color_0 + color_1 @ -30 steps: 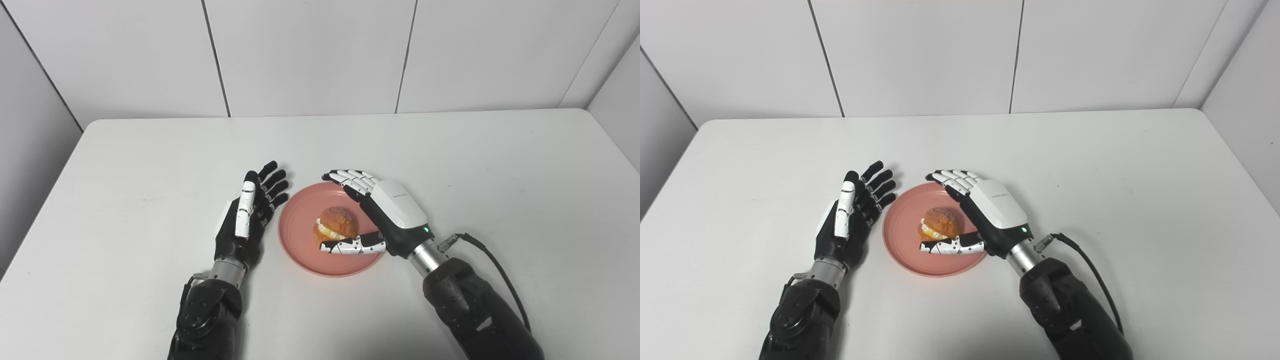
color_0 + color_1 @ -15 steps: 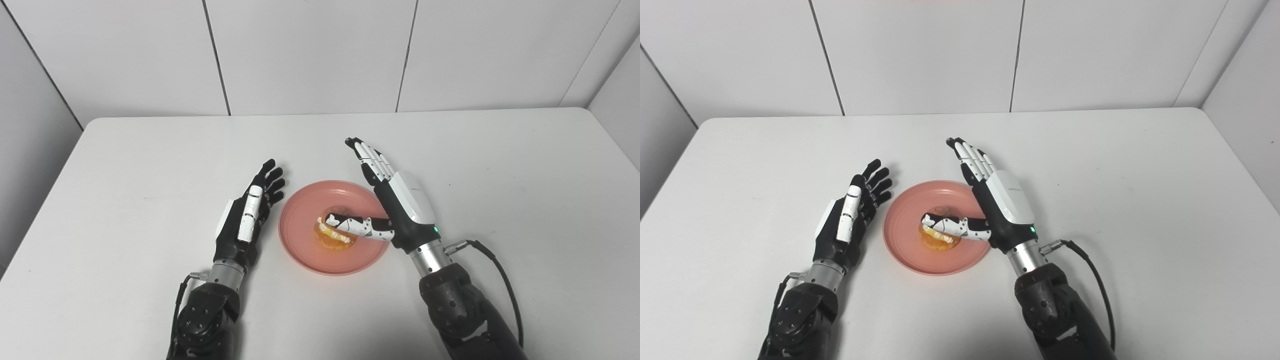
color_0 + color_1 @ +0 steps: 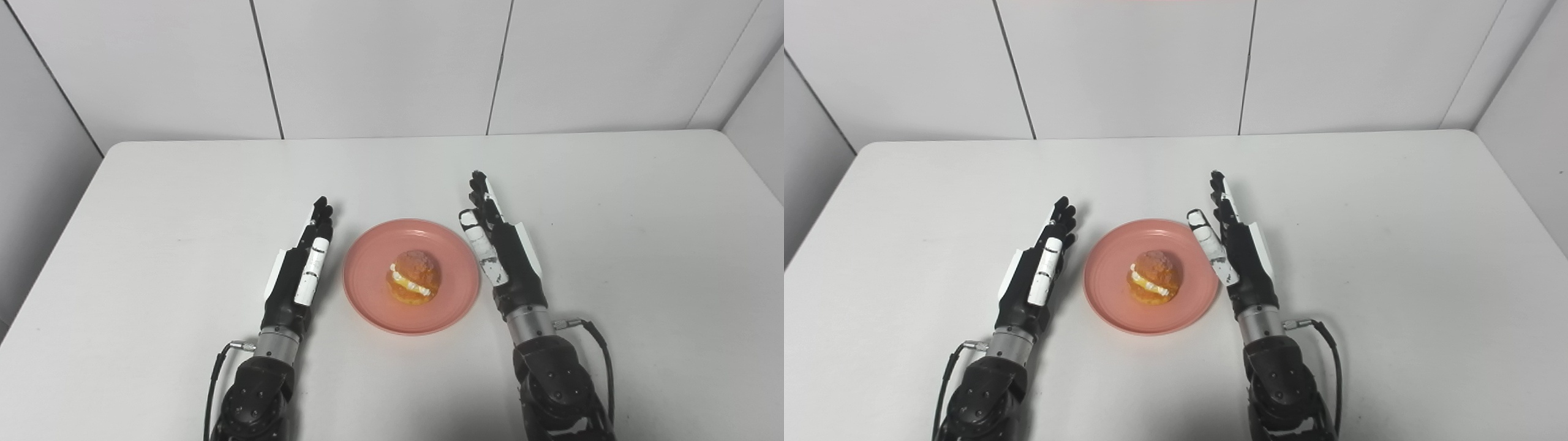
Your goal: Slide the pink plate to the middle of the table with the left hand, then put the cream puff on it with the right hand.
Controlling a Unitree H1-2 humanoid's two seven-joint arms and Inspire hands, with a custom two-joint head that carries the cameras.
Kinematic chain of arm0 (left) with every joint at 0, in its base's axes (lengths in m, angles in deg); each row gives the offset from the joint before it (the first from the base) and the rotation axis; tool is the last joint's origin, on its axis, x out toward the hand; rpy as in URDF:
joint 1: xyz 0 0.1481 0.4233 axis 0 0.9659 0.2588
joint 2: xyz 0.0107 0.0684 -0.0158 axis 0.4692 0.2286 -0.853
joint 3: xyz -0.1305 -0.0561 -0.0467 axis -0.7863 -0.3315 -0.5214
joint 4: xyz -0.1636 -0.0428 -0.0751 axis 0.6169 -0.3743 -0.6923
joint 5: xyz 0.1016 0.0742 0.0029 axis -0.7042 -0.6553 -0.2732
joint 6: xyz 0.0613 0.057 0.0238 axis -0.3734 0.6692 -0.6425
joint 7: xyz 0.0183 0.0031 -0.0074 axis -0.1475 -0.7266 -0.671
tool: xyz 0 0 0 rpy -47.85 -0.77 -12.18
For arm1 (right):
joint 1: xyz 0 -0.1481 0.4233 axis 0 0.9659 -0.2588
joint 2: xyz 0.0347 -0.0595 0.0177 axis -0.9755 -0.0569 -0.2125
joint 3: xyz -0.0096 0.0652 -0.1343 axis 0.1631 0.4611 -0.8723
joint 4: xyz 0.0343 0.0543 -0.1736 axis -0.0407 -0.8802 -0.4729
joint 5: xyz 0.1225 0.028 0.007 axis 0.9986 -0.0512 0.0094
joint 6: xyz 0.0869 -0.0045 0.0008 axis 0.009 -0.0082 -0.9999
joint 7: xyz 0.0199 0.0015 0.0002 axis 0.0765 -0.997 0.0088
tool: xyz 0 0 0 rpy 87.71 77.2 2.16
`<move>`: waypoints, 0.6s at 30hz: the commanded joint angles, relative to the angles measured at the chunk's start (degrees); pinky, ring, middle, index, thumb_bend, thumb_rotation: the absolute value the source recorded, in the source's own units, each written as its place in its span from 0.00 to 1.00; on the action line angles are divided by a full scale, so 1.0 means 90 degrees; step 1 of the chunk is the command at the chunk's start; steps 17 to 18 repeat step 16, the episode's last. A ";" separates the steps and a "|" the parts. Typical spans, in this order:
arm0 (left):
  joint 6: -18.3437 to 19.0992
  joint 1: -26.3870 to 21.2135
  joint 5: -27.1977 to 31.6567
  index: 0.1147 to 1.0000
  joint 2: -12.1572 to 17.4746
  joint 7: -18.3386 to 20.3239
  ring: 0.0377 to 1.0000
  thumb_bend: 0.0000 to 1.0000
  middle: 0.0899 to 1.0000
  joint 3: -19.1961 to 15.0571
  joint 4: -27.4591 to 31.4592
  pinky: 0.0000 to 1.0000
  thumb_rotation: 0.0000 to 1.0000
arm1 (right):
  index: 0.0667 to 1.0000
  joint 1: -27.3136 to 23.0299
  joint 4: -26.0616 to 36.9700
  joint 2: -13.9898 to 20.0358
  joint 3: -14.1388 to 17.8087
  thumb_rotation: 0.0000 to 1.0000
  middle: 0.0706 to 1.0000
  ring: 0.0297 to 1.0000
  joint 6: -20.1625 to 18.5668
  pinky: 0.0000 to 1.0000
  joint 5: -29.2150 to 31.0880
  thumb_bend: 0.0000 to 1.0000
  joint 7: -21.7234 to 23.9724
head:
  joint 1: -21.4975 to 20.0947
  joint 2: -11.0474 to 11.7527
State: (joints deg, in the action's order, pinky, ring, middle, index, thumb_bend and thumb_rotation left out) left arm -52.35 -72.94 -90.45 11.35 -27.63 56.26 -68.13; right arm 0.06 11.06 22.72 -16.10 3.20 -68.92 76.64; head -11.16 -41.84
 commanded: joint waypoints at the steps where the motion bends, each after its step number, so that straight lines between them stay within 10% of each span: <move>1: -0.0155 -0.0049 0.0072 1.00 -0.0034 -0.0015 1.00 0.53 1.00 -0.0006 0.0281 1.00 1.00 | 1.00 -0.0100 0.0186 -0.0117 0.0085 0.96 1.00 1.00 0.0011 1.00 0.0239 0.65 -0.0015 | 0.0005 -0.0009; 18: 0.0097 -0.0064 0.0476 1.00 -0.0169 0.0024 1.00 0.50 1.00 -0.0133 0.0311 1.00 1.00 | 1.00 0.0048 0.0284 -0.0119 0.0363 1.00 1.00 1.00 -0.0421 1.00 0.0931 0.58 -0.0002 | 0.0057 -0.0049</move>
